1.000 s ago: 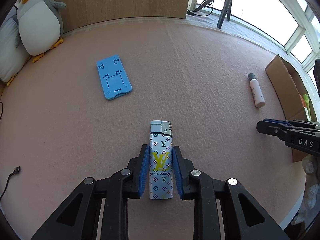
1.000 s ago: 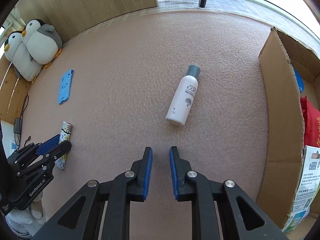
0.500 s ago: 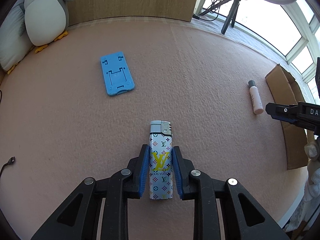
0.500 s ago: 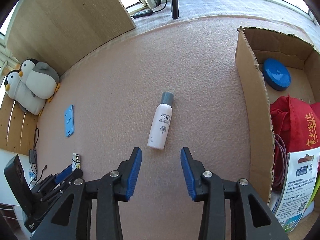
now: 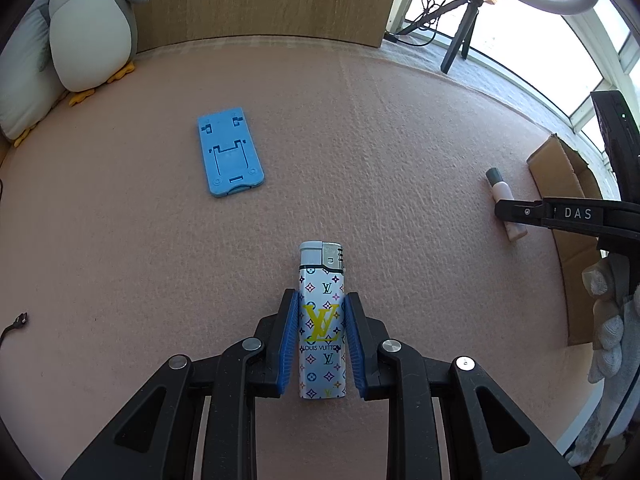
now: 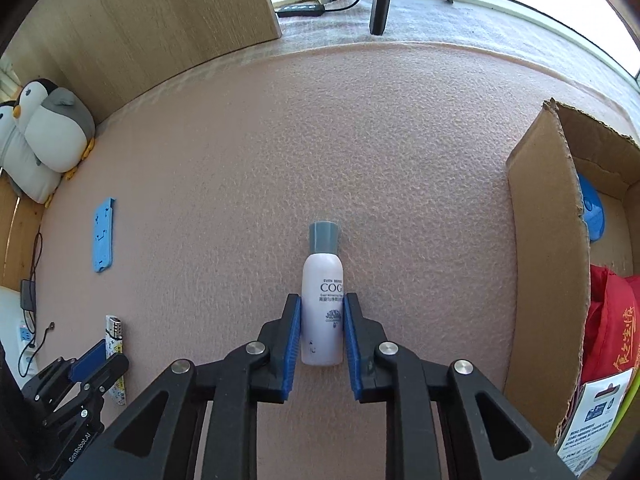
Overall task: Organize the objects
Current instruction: 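Lift the white bottle and lighter and carry both over the box, then lower both items into the box and open both grippers, then move the left tool to the blue phone stand and grasp it, then lift the blue phone stand and carry it over the box, then lower the phone stand into the box and open the left gripper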
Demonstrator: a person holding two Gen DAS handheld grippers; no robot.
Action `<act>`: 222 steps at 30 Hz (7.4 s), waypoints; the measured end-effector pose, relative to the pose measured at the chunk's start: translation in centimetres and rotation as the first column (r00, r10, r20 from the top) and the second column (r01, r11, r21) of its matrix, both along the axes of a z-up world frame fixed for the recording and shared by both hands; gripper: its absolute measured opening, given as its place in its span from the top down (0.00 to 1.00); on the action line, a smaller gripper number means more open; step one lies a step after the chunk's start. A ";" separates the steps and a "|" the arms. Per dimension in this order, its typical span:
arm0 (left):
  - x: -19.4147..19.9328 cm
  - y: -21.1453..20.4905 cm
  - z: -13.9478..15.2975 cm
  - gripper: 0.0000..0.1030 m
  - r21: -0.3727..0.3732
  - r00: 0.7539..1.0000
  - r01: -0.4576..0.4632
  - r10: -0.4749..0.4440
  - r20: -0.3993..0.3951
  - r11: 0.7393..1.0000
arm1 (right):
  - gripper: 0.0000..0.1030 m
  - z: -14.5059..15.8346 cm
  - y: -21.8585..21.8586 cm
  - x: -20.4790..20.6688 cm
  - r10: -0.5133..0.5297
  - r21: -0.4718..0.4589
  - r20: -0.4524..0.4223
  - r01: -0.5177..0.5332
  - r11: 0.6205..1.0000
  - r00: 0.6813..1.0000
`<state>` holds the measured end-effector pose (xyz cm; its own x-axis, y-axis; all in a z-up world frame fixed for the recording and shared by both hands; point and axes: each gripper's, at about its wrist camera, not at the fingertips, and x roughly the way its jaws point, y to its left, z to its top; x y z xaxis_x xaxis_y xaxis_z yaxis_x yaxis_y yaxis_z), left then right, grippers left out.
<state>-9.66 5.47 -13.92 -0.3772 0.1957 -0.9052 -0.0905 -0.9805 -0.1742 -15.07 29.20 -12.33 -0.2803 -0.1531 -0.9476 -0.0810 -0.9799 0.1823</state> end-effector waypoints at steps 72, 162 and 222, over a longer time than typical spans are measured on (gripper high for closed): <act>-5.8 25.5 11.1 0.32 0.098 0.925 0.337 -0.310 -0.219 0.936 | 0.43 8.7 14.6 13.0 -0.140 -0.036 -0.222 0.135 0.990 0.965; -6.5 -7.4 2.4 0.79 0.214 0.997 0.034 -0.019 -0.076 0.976 | 0.87 0.7 -14.5 -5.1 0.243 -0.303 -0.060 -0.250 0.920 0.968; -0.9 33.6 11.3 0.83 0.122 0.791 0.596 -0.554 -0.258 0.794 | 0.95 9.5 21.5 11.0 -0.275 -0.162 -0.257 0.239 0.957 0.927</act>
